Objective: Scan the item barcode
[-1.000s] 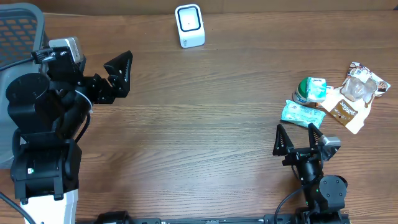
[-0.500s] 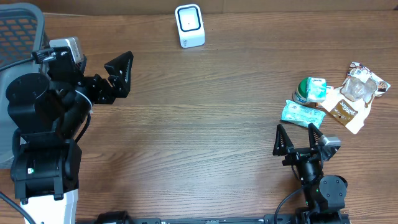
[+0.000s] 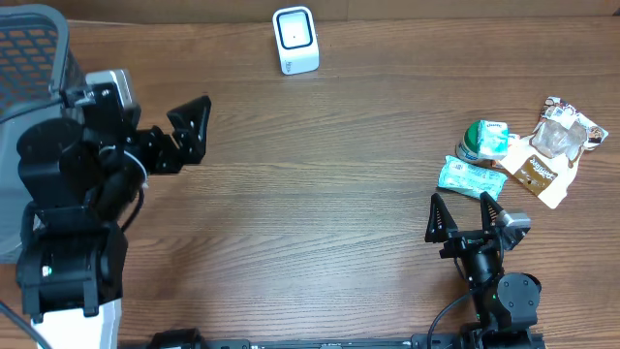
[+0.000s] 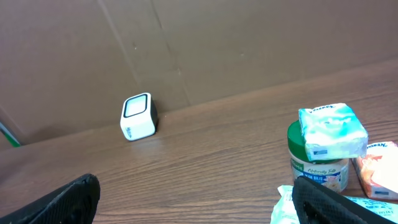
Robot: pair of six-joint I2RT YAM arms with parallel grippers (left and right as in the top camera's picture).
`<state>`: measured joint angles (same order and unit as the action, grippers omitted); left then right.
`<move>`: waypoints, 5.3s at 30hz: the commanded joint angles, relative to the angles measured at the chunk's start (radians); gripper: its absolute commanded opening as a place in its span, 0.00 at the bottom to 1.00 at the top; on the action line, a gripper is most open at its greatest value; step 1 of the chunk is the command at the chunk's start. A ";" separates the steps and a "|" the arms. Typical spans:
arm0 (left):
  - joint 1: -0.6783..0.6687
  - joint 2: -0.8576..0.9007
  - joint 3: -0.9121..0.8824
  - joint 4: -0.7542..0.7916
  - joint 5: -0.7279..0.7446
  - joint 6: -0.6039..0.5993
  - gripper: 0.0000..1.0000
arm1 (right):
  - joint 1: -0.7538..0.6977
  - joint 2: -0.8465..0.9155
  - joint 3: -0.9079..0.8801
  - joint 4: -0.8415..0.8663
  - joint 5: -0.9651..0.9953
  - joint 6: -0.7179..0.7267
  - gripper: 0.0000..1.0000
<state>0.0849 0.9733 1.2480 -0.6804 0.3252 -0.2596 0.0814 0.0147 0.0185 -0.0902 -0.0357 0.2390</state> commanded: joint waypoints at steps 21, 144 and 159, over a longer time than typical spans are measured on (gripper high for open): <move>-0.007 -0.502 -0.656 0.585 -0.147 0.115 0.99 | 0.008 -0.012 -0.011 0.007 0.012 -0.001 1.00; -0.040 -0.969 -1.243 0.610 -0.225 0.133 1.00 | 0.008 -0.012 -0.011 0.007 0.012 -0.001 1.00; -0.040 -0.969 -1.243 0.610 -0.225 0.133 1.00 | 0.008 -0.012 -0.011 0.007 0.012 -0.001 1.00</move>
<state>0.0471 0.0154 0.0086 -0.0669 0.1146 -0.1459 0.0860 0.0147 0.0185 -0.0898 -0.0360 0.2390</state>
